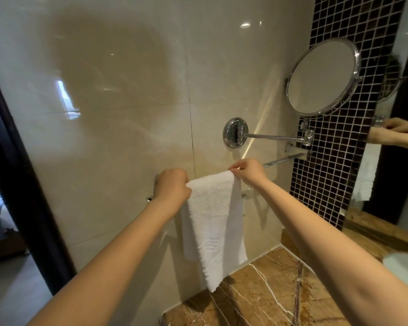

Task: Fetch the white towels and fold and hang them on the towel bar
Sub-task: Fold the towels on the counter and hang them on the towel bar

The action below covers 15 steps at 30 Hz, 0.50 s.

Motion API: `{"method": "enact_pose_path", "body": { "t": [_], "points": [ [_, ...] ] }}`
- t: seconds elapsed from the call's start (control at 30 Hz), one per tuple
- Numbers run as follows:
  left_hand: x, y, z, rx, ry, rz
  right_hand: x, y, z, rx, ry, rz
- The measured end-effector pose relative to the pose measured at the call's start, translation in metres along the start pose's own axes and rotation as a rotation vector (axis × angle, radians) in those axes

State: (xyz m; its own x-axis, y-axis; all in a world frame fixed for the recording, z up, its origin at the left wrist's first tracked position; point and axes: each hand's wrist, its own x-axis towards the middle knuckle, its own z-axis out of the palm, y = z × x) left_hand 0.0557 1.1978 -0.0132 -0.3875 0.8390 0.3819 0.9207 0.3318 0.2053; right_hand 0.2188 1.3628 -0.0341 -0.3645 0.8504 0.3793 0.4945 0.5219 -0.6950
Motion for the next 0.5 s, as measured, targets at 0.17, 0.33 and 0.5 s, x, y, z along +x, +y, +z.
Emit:
{"method": "enact_pose_path", "body": {
  "t": [0.17, 0.33, 0.5],
  "points": [
    [-0.011, 0.001, 0.007, 0.081, 0.097, 0.071, -0.009, 0.009, 0.005, 0.135, 0.055, -0.007],
    [-0.015, 0.006, 0.005, 0.239, 0.094, 0.052, -0.012, 0.012, 0.005, 0.138, 0.057, -0.01],
    [-0.019, 0.009, 0.001, 0.259, 0.077, 0.063, -0.015, 0.006, 0.004, 0.027, 0.02, -0.053]
  ]
}}
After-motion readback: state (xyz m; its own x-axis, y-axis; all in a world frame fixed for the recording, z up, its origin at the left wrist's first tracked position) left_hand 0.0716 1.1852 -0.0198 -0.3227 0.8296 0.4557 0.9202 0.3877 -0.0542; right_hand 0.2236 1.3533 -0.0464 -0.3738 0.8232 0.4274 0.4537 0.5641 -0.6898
